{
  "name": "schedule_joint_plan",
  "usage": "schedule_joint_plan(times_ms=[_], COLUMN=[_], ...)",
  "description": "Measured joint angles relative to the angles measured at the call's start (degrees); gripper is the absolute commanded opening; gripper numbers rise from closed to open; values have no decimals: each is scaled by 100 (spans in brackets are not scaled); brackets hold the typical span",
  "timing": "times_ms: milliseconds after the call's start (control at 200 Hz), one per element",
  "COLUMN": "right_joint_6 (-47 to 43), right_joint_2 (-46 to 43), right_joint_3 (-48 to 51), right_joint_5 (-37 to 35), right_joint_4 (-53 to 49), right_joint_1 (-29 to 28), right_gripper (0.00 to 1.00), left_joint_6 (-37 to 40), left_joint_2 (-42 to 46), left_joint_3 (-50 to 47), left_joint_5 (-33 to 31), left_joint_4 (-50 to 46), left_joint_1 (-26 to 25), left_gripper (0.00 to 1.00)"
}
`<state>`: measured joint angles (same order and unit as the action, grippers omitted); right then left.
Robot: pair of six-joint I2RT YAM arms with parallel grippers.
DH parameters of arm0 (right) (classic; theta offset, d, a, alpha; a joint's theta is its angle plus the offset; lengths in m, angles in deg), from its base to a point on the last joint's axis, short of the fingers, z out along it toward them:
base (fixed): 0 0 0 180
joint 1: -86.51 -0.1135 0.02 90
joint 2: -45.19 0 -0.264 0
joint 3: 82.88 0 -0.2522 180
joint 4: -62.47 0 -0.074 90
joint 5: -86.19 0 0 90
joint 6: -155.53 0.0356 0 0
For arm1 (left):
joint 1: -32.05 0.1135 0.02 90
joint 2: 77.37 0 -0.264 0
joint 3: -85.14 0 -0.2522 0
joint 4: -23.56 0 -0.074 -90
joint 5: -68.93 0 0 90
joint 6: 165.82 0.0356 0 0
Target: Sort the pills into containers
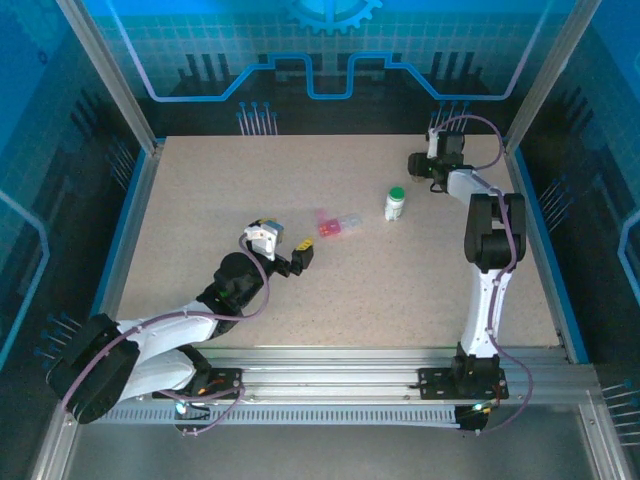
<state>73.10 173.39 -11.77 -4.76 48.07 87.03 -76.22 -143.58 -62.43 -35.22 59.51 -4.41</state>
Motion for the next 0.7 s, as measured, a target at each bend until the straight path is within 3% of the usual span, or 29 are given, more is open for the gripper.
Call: schedule_joint_plan(times_ms=[135, 340, 545, 700], right_joint_6=[11, -26, 216, 673], right_joint_2=[4, -114, -887, -1886], right_joint_3=[-2, 136, 426, 887], right_joint_5=[50, 142, 140, 142], right_joint_4=[-17, -20, -361, -476], right_joint_1=[0, 0, 2, -24], right_gripper=[75, 74, 68, 66], left_joint_6=[-66, -133, -505, -1231], left_joint_2=[11, 37, 98, 299], left_joint_3=[26, 46, 118, 417], left_joint_5=[-22, -68, -304, -452], left_joint_4=[-170, -321, -728, -1486], left_joint_1=[7, 22, 87, 433], left_gripper=[99, 99, 99, 99])
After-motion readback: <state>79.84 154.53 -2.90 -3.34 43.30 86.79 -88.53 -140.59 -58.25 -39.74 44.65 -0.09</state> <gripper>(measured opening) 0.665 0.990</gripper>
